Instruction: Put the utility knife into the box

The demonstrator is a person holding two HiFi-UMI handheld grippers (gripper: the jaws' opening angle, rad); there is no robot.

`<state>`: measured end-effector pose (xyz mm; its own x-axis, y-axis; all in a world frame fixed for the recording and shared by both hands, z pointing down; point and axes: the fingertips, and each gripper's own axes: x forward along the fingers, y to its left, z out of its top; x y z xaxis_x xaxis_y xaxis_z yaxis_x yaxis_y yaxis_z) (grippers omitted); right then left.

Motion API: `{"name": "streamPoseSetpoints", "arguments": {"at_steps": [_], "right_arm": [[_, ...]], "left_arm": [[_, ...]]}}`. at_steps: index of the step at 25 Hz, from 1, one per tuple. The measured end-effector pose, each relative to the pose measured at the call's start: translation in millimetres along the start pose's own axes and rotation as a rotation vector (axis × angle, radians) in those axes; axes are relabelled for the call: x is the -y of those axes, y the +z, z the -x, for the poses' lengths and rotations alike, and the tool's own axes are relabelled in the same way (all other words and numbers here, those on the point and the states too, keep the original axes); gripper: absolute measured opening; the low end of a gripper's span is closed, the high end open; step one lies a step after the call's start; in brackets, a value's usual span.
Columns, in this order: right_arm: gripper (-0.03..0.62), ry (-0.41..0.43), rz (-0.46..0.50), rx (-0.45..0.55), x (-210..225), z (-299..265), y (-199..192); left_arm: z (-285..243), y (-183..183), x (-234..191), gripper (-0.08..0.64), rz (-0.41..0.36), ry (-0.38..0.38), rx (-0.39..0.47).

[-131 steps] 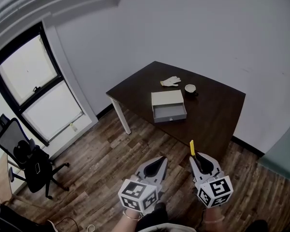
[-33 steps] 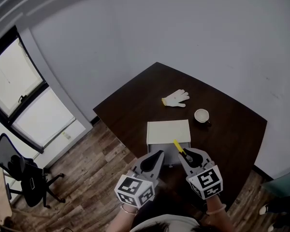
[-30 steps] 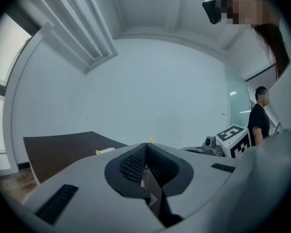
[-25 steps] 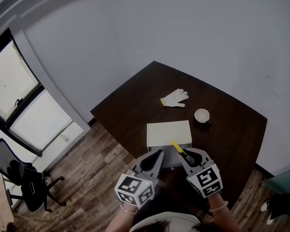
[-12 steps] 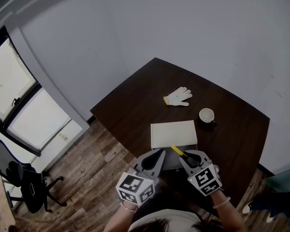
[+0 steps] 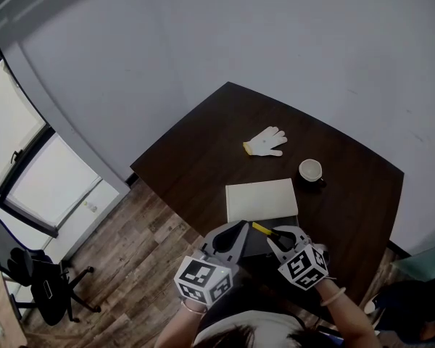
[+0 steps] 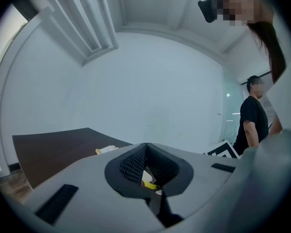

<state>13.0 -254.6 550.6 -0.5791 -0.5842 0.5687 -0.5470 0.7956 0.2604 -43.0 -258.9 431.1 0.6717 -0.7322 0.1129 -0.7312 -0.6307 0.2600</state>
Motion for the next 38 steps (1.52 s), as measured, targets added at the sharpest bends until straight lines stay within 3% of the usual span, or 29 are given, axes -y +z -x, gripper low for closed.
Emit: {"name": "streamPoseSetpoints", "arguments": {"at_steps": [21, 38], "right_arm": [[0.071, 0.113, 0.123, -0.213, -9, -61, -55], [0.071, 0.177, 0.134, -0.371, -7, -96, -93]], "left_arm": [[-14, -16, -34, 0.017, 0.031, -0.004, -0.042], [-18, -29, -58, 0.017, 0.066, 0.011, -0.069]]}}
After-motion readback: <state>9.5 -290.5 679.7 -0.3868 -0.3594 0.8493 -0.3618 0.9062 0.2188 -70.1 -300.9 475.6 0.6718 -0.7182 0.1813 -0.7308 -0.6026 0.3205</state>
